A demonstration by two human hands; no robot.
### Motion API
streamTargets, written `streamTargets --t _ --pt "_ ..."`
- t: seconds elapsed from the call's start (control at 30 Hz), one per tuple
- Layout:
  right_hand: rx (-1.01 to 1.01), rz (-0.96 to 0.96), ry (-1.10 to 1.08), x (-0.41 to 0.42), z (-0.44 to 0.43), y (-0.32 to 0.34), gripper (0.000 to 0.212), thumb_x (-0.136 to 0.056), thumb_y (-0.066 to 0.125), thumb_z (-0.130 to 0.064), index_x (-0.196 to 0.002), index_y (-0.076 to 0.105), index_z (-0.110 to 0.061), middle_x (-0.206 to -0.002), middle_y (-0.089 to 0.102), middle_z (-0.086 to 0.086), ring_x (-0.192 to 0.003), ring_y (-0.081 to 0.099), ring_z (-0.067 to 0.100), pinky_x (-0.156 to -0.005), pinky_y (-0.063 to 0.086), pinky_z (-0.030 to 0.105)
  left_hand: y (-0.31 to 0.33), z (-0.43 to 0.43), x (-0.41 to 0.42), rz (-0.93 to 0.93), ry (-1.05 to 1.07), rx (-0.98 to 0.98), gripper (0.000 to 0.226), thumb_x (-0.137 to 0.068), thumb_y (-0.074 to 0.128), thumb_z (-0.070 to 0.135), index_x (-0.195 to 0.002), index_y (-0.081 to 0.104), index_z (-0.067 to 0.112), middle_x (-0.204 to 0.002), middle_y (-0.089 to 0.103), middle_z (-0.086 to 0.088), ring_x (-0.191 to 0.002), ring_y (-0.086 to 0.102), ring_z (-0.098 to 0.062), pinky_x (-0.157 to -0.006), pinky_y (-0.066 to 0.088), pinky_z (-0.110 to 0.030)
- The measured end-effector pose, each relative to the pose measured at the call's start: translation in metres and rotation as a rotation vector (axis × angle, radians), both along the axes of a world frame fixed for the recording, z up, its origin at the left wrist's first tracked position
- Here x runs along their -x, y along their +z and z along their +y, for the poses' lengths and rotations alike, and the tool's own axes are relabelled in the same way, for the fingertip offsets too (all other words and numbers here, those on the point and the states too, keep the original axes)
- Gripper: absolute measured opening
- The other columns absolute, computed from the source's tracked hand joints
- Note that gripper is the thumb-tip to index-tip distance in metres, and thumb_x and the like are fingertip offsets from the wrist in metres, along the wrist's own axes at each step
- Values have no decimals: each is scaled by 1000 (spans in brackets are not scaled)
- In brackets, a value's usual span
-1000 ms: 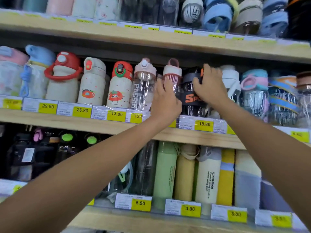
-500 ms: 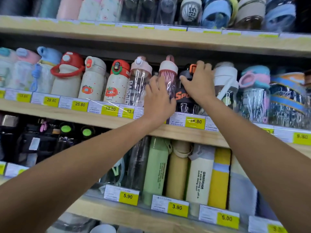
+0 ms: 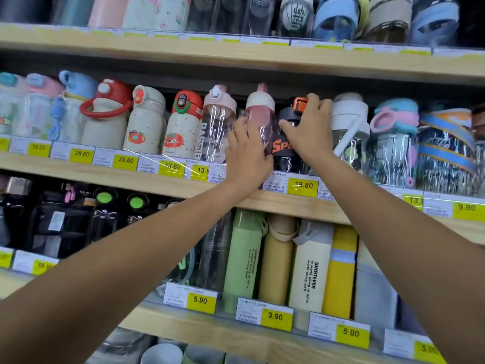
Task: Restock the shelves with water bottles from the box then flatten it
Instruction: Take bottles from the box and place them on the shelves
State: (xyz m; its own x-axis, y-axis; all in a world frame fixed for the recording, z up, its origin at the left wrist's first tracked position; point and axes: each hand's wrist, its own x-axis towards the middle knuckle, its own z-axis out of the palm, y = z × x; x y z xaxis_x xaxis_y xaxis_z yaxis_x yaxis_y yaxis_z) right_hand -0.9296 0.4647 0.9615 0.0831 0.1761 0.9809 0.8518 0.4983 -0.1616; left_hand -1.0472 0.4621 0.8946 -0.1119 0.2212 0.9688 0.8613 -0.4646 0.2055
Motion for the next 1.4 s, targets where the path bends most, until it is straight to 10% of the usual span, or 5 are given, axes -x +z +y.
streamTargets --t 1.4 --pt "-22 12 -181 19 -10 -2 77 -81 71 -33 -139 31 -2 -131 36 18 -121 35 33 -99 37 36 -3 -7 -1 -39 22 27 62 -86 58 21 -139 29 7 -148 25 -11 -128 31 -32 -99 36 -39"
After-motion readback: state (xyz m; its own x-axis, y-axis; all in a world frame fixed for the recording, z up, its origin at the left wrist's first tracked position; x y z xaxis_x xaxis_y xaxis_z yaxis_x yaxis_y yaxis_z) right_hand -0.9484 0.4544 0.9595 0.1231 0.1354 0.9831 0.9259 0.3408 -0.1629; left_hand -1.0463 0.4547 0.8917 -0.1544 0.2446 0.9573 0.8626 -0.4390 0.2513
